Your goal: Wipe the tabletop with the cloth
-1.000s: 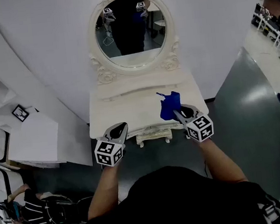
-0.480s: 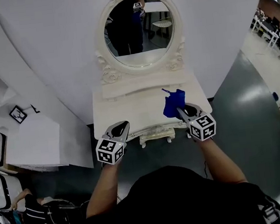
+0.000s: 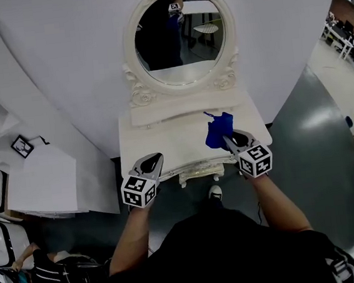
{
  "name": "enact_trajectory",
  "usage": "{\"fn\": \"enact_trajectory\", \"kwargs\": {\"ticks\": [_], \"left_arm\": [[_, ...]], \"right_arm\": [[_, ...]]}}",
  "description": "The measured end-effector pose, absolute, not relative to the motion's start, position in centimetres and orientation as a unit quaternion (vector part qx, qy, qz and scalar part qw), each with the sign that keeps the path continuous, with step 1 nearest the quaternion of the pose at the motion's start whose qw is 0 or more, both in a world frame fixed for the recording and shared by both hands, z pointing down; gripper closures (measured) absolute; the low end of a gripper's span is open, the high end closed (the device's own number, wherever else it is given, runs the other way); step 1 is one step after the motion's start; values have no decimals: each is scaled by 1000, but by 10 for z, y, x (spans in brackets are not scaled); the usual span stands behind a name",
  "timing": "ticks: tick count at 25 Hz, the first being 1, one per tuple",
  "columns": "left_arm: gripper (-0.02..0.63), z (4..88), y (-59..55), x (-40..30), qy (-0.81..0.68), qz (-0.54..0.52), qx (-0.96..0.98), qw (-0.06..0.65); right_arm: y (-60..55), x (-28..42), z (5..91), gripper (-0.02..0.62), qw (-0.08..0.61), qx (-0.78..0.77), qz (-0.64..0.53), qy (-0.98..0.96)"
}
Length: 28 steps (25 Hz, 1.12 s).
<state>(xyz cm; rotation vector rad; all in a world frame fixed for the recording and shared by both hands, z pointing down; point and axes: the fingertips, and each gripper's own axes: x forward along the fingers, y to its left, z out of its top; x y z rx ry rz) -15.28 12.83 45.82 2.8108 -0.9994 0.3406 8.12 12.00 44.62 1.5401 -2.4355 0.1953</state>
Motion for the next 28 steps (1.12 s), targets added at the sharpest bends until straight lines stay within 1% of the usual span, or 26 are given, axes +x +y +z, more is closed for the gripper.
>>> {"fn": "enact_trajectory", "kwargs": {"ticks": [8, 20, 28], "left_arm": [[594, 464, 82, -138, -350, 123, 926, 75], [594, 484, -15, -81, -371, 149, 912, 95], [594, 480, -68, -50, -393, 151, 902, 100]], "right_arm": [[62, 96, 459, 534, 125, 513, 75, -846], [-55, 150, 484, 534, 132, 484, 94, -860], [-113, 178, 488, 534, 133, 462, 97, -871]]}}
